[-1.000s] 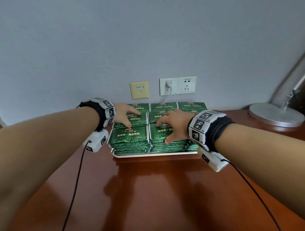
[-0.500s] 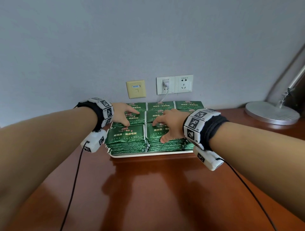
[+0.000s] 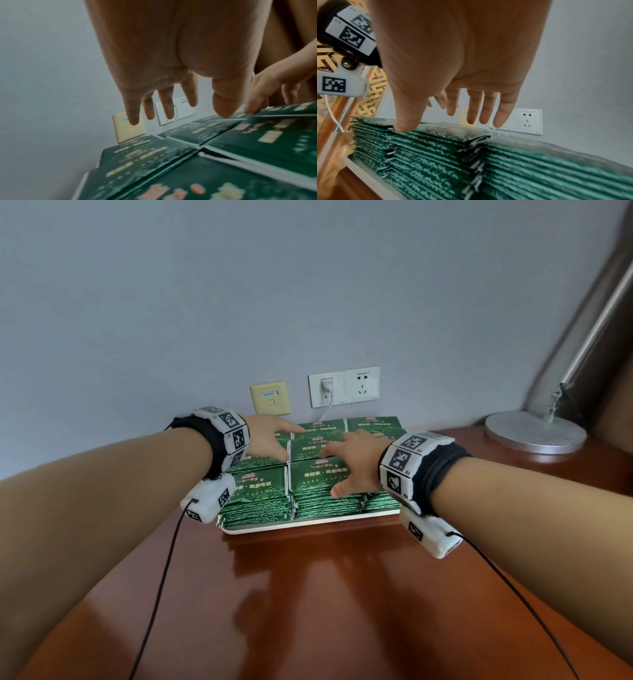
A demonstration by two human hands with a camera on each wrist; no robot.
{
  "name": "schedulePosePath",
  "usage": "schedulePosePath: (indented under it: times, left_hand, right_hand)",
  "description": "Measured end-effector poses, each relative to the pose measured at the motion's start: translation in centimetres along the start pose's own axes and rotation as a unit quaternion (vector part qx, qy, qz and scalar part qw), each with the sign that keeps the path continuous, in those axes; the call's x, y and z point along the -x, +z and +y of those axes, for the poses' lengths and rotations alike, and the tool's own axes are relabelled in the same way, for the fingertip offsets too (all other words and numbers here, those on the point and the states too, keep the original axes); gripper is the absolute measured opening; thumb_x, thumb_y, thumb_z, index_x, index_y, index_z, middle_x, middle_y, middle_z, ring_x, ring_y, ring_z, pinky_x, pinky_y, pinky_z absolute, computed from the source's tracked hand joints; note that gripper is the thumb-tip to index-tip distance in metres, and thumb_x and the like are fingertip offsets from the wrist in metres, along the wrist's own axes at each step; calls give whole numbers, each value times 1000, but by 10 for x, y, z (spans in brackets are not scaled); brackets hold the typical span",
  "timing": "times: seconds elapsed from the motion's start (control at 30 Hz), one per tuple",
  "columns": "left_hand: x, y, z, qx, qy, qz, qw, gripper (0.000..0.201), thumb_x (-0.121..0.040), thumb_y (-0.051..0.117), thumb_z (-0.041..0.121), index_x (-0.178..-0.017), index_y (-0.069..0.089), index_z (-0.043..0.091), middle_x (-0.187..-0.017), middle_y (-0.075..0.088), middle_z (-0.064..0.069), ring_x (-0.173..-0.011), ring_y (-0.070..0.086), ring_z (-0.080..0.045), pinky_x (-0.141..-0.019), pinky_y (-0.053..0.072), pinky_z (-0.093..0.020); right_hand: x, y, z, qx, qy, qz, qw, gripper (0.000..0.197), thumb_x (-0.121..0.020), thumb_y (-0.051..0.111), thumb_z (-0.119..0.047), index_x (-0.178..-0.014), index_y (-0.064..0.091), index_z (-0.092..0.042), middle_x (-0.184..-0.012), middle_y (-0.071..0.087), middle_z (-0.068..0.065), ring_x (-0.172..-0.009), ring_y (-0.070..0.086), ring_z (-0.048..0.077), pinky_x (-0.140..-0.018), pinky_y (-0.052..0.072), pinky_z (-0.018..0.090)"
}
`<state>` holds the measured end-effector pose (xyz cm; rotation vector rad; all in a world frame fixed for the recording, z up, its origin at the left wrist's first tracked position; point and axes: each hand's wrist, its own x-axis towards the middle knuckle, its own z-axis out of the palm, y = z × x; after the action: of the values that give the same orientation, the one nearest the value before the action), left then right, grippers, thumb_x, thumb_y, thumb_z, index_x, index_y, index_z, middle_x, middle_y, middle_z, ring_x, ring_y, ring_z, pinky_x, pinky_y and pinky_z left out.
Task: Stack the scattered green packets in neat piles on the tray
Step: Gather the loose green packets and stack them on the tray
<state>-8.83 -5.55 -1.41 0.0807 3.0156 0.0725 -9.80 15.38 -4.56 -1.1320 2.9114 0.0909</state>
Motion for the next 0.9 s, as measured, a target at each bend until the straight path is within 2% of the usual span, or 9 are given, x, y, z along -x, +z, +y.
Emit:
schedulePosePath:
  times: [0.13, 0.2, 0.4, 0.57, 0.63, 0.67, 0.77, 0.9]
  left_hand:
    - [3, 8, 49, -4, 40, -16, 999, 69, -86, 65, 28, -145, 33, 41, -154, 32, 5, -139, 32, -16, -110, 25, -29]
    - [1, 11, 74, -15, 57, -17, 998, 69, -85, 65, 28, -145, 33, 41, -154, 31, 6, -139, 33, -15, -111, 26, -30]
    - [-8, 19, 159, -26, 125, 17, 992, 67, -84, 64, 28, -143, 36, 42, -148, 42, 3, -129, 44, -17, -105, 36, -26]
    - [-16, 39, 247, -41, 219, 16, 975, 62, -86, 62, 25, -143, 40, 34, -147, 43, 2, -133, 41, -16, -105, 30, -23]
    - [-19, 50, 286, -40, 254, 3, 966, 59, -86, 61, 23, -142, 43, 30, -144, 46, 1, -131, 42, -16, -108, 32, -26]
    - [-21, 56, 305, -41, 271, -6, 962, 56, -85, 61, 22, -139, 47, 29, -141, 49, 1, -129, 45, -18, -108, 34, -31]
    - [-20, 74, 362, -40, 318, -32, 947, 43, -84, 59, 20, -126, 55, 22, -129, 57, 0, -119, 52, -22, -100, 43, -39]
    - [-11, 98, 425, -54, 358, -39, 931, 52, -88, 59, 20, -138, 47, 13, -138, 52, -7, -124, 49, -24, -103, 41, -36]
  right_hand:
    - [25, 8, 15, -15, 21, 5, 1000, 76, -80, 61, -60, -145, 30, -35, -139, 41, 8, -130, 36, 30, -101, 38, 46]
    - [40, 11, 25, -21, 38, 7, 999, 77, -80, 62, -59, -145, 29, -33, -141, 39, 11, -132, 34, 32, -103, 37, 46]
    - [95, 29, 67, -35, 99, 17, 994, 76, -80, 63, -57, -144, 33, -30, -137, 42, 10, -126, 38, 33, -98, 38, 42]
    - [154, 51, 111, -23, 191, 5, 981, 78, -80, 63, -56, -145, 32, -26, -138, 40, 10, -128, 36, 32, -98, 38, 45]
    - [183, 59, 130, -27, 225, 2, 974, 77, -80, 63, -55, -145, 33, -28, -137, 41, 8, -127, 37, 30, -97, 38, 43]
    - [197, 62, 139, -27, 242, 4, 970, 75, -80, 63, -54, -144, 34, -28, -135, 42, 8, -125, 38, 30, -96, 39, 43]
    - [242, 70, 166, -9, 305, -9, 952, 68, -80, 62, -53, -140, 40, -30, -126, 45, 8, -119, 41, 30, -91, 41, 42]
    - [297, 76, 201, 6, 399, -42, 916, 53, -85, 56, -50, -131, 48, -25, -126, 46, 10, -119, 40, 33, -94, 41, 44]
